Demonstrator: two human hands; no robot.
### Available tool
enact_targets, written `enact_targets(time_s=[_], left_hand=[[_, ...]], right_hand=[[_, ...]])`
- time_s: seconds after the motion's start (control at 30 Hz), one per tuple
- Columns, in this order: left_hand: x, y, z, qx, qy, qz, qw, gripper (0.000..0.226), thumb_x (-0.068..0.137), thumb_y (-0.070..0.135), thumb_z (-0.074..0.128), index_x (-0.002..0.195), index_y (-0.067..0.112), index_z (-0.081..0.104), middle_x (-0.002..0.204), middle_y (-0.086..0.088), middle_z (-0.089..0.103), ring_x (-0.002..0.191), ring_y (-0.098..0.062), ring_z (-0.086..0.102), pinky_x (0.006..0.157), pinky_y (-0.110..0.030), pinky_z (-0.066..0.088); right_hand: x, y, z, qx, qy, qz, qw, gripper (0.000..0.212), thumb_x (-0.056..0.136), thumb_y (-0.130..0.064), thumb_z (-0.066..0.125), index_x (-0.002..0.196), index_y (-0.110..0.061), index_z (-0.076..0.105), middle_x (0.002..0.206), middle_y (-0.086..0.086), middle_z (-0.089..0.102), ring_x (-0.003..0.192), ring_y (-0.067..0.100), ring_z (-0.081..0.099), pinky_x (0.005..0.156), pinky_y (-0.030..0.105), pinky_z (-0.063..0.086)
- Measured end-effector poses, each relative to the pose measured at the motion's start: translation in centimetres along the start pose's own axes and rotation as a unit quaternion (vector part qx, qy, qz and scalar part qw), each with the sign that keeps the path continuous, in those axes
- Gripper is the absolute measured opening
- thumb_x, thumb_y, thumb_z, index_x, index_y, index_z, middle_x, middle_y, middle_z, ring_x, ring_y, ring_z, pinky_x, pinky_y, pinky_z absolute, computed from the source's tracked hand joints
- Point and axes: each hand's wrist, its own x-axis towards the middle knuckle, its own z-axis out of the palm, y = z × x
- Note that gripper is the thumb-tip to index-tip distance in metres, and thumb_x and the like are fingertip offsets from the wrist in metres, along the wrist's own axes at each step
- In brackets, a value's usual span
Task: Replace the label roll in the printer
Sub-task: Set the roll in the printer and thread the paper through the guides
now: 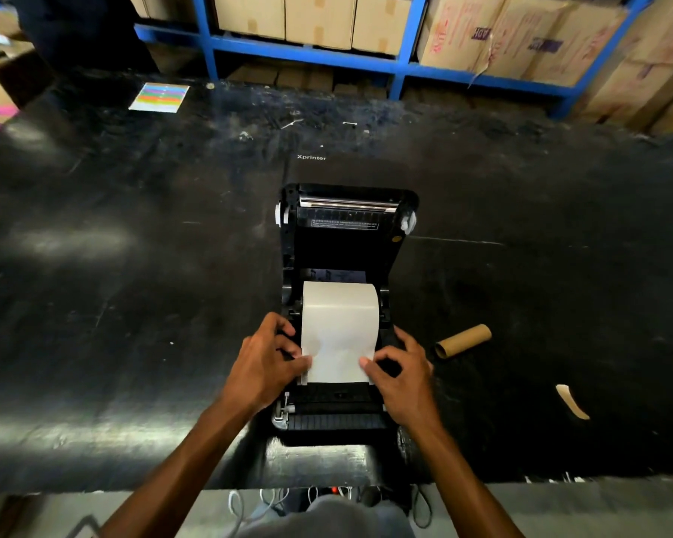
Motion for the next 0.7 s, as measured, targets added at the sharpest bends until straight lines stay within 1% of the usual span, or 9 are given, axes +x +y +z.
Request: enact_targets(time_s=[0.03, 0.17, 0.3, 0.37, 0.47, 0.53, 0.57, 0.63, 0.7], left_hand=[[0.0, 0.0, 0.0, 0.0, -0.001, 0.001, 1.0, 0.041, 0.07, 0.014, 0.082, 0.084, 0.026, 0.045, 0.063, 0.004, 0.067, 0.049, -0.003, 0.059, 0.05, -0.018, 0.047], [0.1, 0.2, 0.3, 0.046, -0.006, 0.021, 0.999, 0.04, 0.072, 0.014, 0.078, 0.09, 0.023, 0.043, 0.065, 0.003, 0.068, 0.055, -0.01, 0.061, 0.055, -0.025, 0.044], [0.3, 0.0, 0.2, 0.053, -0.008, 0.022, 0.998, 0.043, 0.07, 0.013, 0.078, 0.081, 0.031, 0.041, 0.062, 0.005, 0.067, 0.053, -0.004, 0.058, 0.054, -0.014, 0.041], [0.3, -0.1, 0.0, 0.041, -0.008, 0.017, 0.999, 0.044, 0.069, 0.011, 0.079, 0.078, 0.032, 0.041, 0.064, 0.004, 0.068, 0.058, -0.009, 0.061, 0.057, -0.023, 0.047], [0.2, 0.0, 0.0, 0.029, -0.008, 0.014, 0.999, 0.042, 0.071, 0.007, 0.077, 0.078, 0.03, 0.043, 0.064, 0.003, 0.067, 0.054, -0.009, 0.059, 0.055, -0.025, 0.047], [0.3, 0.1, -0.1, 0.047, -0.012, 0.018, 0.999, 0.037, 0.071, 0.006, 0.076, 0.082, 0.025, 0.046, 0.062, 0.007, 0.065, 0.054, -0.009, 0.059, 0.058, -0.03, 0.049], [0.4, 0.2, -0.2, 0.056, -0.016, 0.018, 0.998, 0.035, 0.071, 0.006, 0.076, 0.084, 0.022, 0.047, 0.061, 0.008, 0.064, 0.055, -0.01, 0.06, 0.061, -0.034, 0.051], [0.6, 0.4, -0.4, 0.055, -0.033, 0.01, 0.998, 0.033, 0.071, 0.007, 0.076, 0.085, 0.02, 0.048, 0.062, 0.009, 0.065, 0.058, -0.012, 0.063, 0.063, -0.036, 0.053], [0.7, 0.5, -0.7, 0.053, -0.058, -0.001, 0.997, 0.033, 0.073, 0.008, 0.076, 0.085, 0.021, 0.049, 0.068, 0.007, 0.069, 0.063, -0.015, 0.066, 0.064, -0.035, 0.055]], right_hand=[[0.0, 0.0, 0.0, -0.002, 0.002, -0.002, 1.0, 0.023, 0.075, -0.032, 0.074, 0.06, -0.033, 0.057, 0.146, 0.003, 0.04, 0.135, 0.025, 0.032, 0.109, 0.041, 0.023], [0.1, -0.3, -0.3, 0.012, -0.017, 0.02, 1.0, 0.021, 0.069, -0.038, 0.078, 0.062, -0.034, 0.058, 0.149, 0.002, 0.036, 0.137, 0.026, 0.029, 0.114, 0.048, 0.024], [-0.1, -0.9, 0.4, -0.039, -0.012, 0.038, 0.998, 0.028, 0.066, -0.037, 0.08, 0.066, -0.023, 0.056, 0.152, 0.003, 0.031, 0.138, 0.026, 0.023, 0.114, 0.046, 0.021], [-0.1, -0.9, 0.6, -0.041, -0.013, 0.05, 0.998, 0.029, 0.068, -0.037, 0.079, 0.067, -0.021, 0.055, 0.153, 0.004, 0.031, 0.139, 0.026, 0.021, 0.114, 0.046, 0.02], [0.1, -0.5, -0.1, -0.032, -0.041, 0.051, 0.997, 0.024, 0.07, -0.035, 0.078, 0.071, -0.019, 0.06, 0.151, 0.006, 0.033, 0.139, 0.025, 0.024, 0.111, 0.037, 0.018], [0.3, -0.4, -0.7, -0.017, -0.064, 0.054, 0.996, 0.02, 0.072, -0.029, 0.077, 0.078, -0.015, 0.065, 0.148, 0.006, 0.036, 0.139, 0.023, 0.026, 0.102, 0.025, 0.017], [0.4, -0.4, -0.9, -0.014, -0.075, 0.056, 0.996, 0.019, 0.073, -0.028, 0.077, 0.079, -0.013, 0.066, 0.147, 0.007, 0.038, 0.139, 0.022, 0.027, 0.099, 0.024, 0.018], [0.9, -0.3, -1.0, -0.01, -0.09, 0.05, 0.995, 0.017, 0.074, -0.032, 0.075, 0.072, -0.018, 0.067, 0.141, 0.009, 0.046, 0.139, 0.021, 0.029, 0.103, 0.027, 0.02], [1.5, -0.1, -1.0, 0.005, -0.095, 0.043, 0.995, 0.016, 0.076, -0.037, 0.071, 0.064, -0.028, 0.066, 0.138, 0.01, 0.051, 0.14, 0.021, 0.029, 0.112, 0.035, 0.022]])
